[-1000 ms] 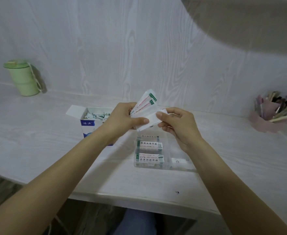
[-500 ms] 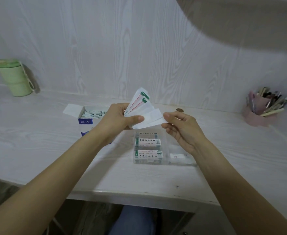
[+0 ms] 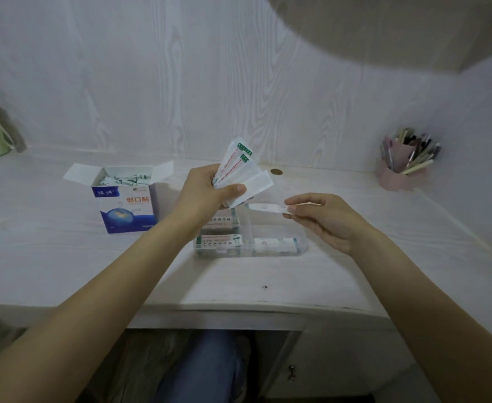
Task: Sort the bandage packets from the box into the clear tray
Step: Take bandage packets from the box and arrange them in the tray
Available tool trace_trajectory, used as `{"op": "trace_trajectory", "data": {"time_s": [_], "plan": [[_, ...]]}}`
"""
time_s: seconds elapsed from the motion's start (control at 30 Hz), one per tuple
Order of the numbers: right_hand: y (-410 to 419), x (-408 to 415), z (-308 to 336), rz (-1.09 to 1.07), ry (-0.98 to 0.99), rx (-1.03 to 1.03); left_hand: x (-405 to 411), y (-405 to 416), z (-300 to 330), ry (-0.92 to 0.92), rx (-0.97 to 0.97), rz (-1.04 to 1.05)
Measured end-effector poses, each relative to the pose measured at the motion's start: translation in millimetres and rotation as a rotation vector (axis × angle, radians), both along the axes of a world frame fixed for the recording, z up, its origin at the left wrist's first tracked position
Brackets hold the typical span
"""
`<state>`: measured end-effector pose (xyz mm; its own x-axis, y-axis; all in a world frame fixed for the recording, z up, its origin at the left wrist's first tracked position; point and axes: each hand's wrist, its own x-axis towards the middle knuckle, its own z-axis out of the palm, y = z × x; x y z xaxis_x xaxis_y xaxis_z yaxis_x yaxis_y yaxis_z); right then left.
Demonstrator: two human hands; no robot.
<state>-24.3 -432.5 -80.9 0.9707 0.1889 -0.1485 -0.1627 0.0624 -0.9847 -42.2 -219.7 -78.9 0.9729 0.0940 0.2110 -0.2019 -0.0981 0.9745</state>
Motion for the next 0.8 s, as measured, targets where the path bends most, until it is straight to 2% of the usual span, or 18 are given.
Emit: {"op": "trace_trajectory", "data": {"time_s": [0.1,0.2,0.37,0.5,0.7,0.8], "plan": [[-12.0,-1.5,-2.9,-0.038,-0.053,-0.185,-0.9,-7.3,0.7,-0.002,0.0,0.001],[-17.8,1.1,-8.3,-0.097,-0.193,-0.528,-1.5,-13.2,0.6,0.004,0.0,-0.012],[-10.1,2.6,-13.2,0.018,-0.337,-0.919,-1.7,-18.5,-1.4,0.024,-0.003,-0.056],[2.1,5.9,-13.2,0.102,-0.434,-1.108,-1.1,-21.4,-1.0,0.009,0.02,-0.06],[12.8,8.0,-14.2,0.175,-0.432,-1.328,-2.9,-24.2,-0.6,-0.01,0.016,-0.072],[15.5,7.0,-11.7,0.172,-0.493,-1.468,-2.8,-24.2,-0.5,-0.009,0.021,-0.076]]}}
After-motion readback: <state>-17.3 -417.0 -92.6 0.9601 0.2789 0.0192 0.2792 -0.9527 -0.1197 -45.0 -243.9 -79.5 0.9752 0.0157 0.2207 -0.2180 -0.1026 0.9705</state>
